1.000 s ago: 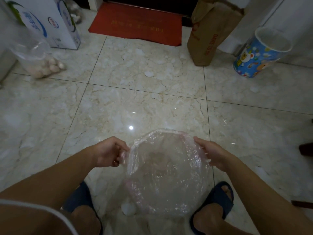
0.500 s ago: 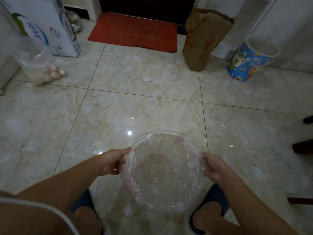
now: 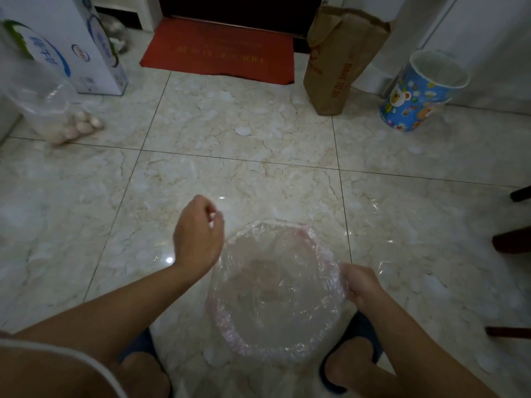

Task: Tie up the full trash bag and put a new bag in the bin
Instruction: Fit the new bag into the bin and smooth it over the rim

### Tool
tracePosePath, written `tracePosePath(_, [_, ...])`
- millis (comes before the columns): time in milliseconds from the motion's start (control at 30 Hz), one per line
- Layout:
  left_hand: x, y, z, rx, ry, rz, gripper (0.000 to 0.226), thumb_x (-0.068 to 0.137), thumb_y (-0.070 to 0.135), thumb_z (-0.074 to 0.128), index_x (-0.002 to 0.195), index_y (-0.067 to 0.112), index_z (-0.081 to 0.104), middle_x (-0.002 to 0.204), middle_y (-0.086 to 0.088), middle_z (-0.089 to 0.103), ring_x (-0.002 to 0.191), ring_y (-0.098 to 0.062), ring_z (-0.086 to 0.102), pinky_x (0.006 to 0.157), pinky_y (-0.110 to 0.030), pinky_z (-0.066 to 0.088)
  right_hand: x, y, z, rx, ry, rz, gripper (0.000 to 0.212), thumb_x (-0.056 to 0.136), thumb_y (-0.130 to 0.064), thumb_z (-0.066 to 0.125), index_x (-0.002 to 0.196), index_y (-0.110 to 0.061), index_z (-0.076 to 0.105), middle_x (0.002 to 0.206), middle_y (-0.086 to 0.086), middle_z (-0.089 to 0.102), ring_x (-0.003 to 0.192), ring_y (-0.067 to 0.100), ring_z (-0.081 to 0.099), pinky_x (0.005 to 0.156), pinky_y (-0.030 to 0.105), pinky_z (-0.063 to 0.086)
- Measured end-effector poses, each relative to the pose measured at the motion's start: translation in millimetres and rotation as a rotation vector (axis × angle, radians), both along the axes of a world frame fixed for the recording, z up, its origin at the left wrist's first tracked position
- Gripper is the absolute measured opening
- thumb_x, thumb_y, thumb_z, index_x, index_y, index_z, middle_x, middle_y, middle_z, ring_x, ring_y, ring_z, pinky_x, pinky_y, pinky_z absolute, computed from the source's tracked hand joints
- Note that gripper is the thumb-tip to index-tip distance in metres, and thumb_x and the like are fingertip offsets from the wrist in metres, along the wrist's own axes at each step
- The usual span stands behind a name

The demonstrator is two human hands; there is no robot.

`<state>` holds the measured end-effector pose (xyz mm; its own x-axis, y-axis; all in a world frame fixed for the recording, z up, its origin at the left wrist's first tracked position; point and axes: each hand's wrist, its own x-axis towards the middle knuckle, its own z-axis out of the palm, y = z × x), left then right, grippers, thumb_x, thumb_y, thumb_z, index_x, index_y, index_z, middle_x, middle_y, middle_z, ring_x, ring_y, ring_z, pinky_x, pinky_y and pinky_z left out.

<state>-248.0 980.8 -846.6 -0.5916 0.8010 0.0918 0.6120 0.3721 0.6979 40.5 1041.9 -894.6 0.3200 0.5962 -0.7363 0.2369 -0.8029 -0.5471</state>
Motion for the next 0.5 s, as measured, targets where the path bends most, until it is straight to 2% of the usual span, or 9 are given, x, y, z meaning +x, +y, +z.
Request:
tracePosePath(67, [16, 2, 18, 0.103, 0.12, -0.317, 0.007, 0.089, 0.014, 0.057, 0.084, 0.016, 0.052, 0.074, 0.003, 0.052, 0.066, -0.014, 0.047, 0.057, -0.023, 0.04, -4, 4, 3, 0.214, -0.154, -0.128, 0.011, 0.086, -0.005, 0.052, 0.086, -0.008, 0.063, 0.087, 0.01, 0.061, 0.07, 0.023, 0.054, 0.063, 0.032, 0.044])
tracePosePath(133, [27, -8, 19, 0.062, 0.24, -0.661, 0.003, 0.088, 0.019, 0.056, 0.085, 0.018, 0.056, 0.074, 0.005, 0.055, 0.067, -0.015, 0.049, 0.062, -0.028, 0.045, -17, 2, 26, 0.54, -0.3, -0.15, 0.01, 0.092, -0.011, 0.054, 0.099, -0.016, 0.06, 0.095, -0.001, 0.061, 0.08, 0.018, 0.057, 0.069, 0.031, 0.047])
tracePosePath(200, [35, -20, 6, -0.044, 0.442, -1.003, 0.012, 0.086, 0.027, 0.054, 0.091, 0.018, 0.061, 0.079, 0.001, 0.062, 0.072, -0.02, 0.056, 0.073, -0.035, 0.049, -36, -3, 54, 0.806, -0.265, 0.02, 0.008, 0.094, -0.012, 0.057, 0.099, -0.017, 0.059, 0.09, -0.006, 0.062, 0.079, 0.011, 0.06, 0.065, 0.017, 0.049])
tracePosePath(267, [38, -29, -6, -0.329, 0.721, -1.24, 0.031, 0.087, 0.036, 0.054, 0.106, 0.013, 0.063, 0.098, -0.009, 0.068, 0.098, -0.03, 0.059, 0.092, -0.042, 0.045, -57, -14, 67, 0.904, -0.182, 0.36, 0.007, 0.093, -0.011, 0.059, 0.091, -0.018, 0.06, 0.081, -0.008, 0.061, 0.073, 0.005, 0.059, 0.061, 0.013, 0.05])
tracePosePath(333, [36, -35, -13, -0.611, 0.891, -1.306, 0.052, 0.091, 0.045, 0.051, 0.128, 0.008, 0.055, 0.129, -0.023, 0.058, 0.136, -0.041, 0.034, 0.115, -0.053, 0.022, -77, -27, 60, 0.868, -0.179, 0.773, 0.007, 0.093, -0.017, 0.057, 0.087, -0.021, 0.059, 0.076, -0.007, 0.061, 0.068, 0.007, 0.059, 0.063, 0.017, 0.051])
tracePosePath(367, [36, -37, -13, -0.712, 0.934, -1.3, 0.059, 0.093, 0.047, 0.048, 0.136, 0.007, 0.048, 0.14, -0.026, 0.049, 0.144, -0.043, 0.019, 0.119, -0.055, 0.009, -86, -34, 53, 0.809, -0.213, 0.977, 0.007, 0.092, -0.022, 0.054, 0.086, -0.022, 0.059, 0.077, -0.005, 0.062, 0.069, 0.01, 0.06, 0.068, 0.022, 0.051])
tracePosePath(433, [37, -36, -7, -0.812, 0.931, -1.248, 0.062, 0.095, 0.048, 0.043, 0.142, 0.008, 0.041, 0.149, -0.025, 0.039, 0.148, -0.041, 0.007, 0.118, -0.056, -0.006, -105, -44, 35, 0.603, -0.307, 1.335, 0.013, 0.092, -0.027, 0.05, 0.094, -0.02, 0.061, 0.091, 0.003, 0.067, 0.085, 0.022, 0.064, 0.078, 0.033, 0.046])
tracePosePath(500, [39, -36, -3, -0.837, 0.841, -1.19, 0.056, 0.097, 0.044, 0.042, 0.145, 0.014, 0.039, 0.151, -0.02, 0.038, 0.148, -0.039, 0.007, 0.115, -0.055, -0.012, -121, -51, 8, 0.319, -0.451, 1.643, 0.03, 0.093, -0.031, 0.054, 0.118, -0.017, 0.059, 0.123, 0.012, 0.06, 0.115, 0.032, 0.056, 0.094, 0.04, 0.043])
